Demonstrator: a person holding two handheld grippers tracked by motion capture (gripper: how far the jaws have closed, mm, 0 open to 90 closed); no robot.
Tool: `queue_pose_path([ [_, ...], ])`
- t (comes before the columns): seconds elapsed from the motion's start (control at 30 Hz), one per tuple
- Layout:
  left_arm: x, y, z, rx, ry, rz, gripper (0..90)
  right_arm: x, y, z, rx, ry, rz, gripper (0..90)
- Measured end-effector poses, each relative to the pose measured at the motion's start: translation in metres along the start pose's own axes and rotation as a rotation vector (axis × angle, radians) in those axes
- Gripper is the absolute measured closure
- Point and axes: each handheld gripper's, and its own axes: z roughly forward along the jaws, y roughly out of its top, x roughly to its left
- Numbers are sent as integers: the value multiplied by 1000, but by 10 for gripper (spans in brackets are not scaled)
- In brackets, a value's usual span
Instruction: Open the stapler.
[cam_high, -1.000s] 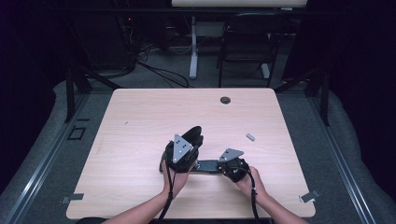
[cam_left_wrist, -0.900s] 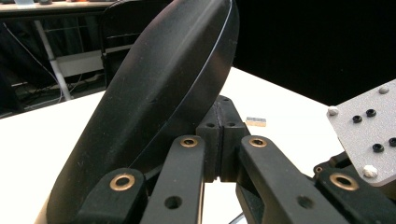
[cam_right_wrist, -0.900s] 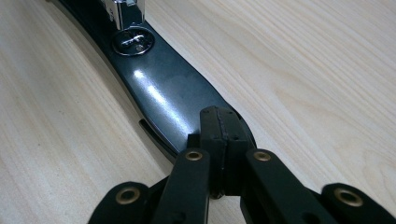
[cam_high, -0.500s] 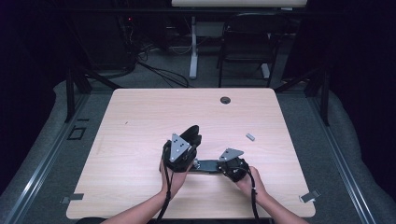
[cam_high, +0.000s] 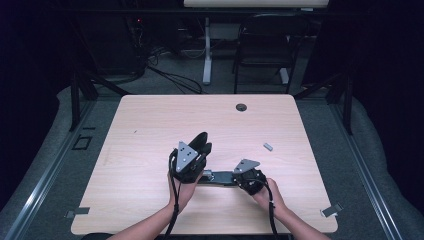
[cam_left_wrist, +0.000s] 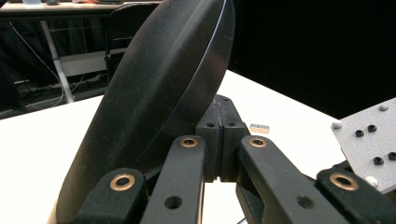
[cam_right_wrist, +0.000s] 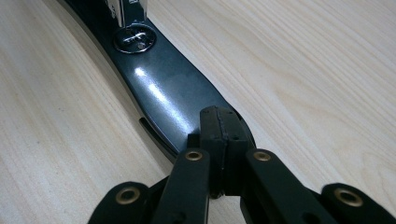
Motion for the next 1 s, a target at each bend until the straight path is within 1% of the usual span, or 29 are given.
queue_pose_path([
  [0.17, 4, 2, -4, -8, 14, -3, 900, 0, 0, 0, -2, 0, -4, 900],
  [0.47, 9, 4, -9, -14, 25, -15, 900, 0, 0, 1, 1, -2, -5, 900],
  [0.73, 21, 8, -16, -30, 54, -43, 900, 0, 1, 0, 7, -1, -8, 900],
  [0.8, 23, 9, -17, -28, 55, -42, 900, 0, 1, 0, 5, -4, -7, 900],
  [1.0, 23, 9, -20, -18, 34, -33, 900, 0, 1, 1, 8, 3, -8, 900],
])
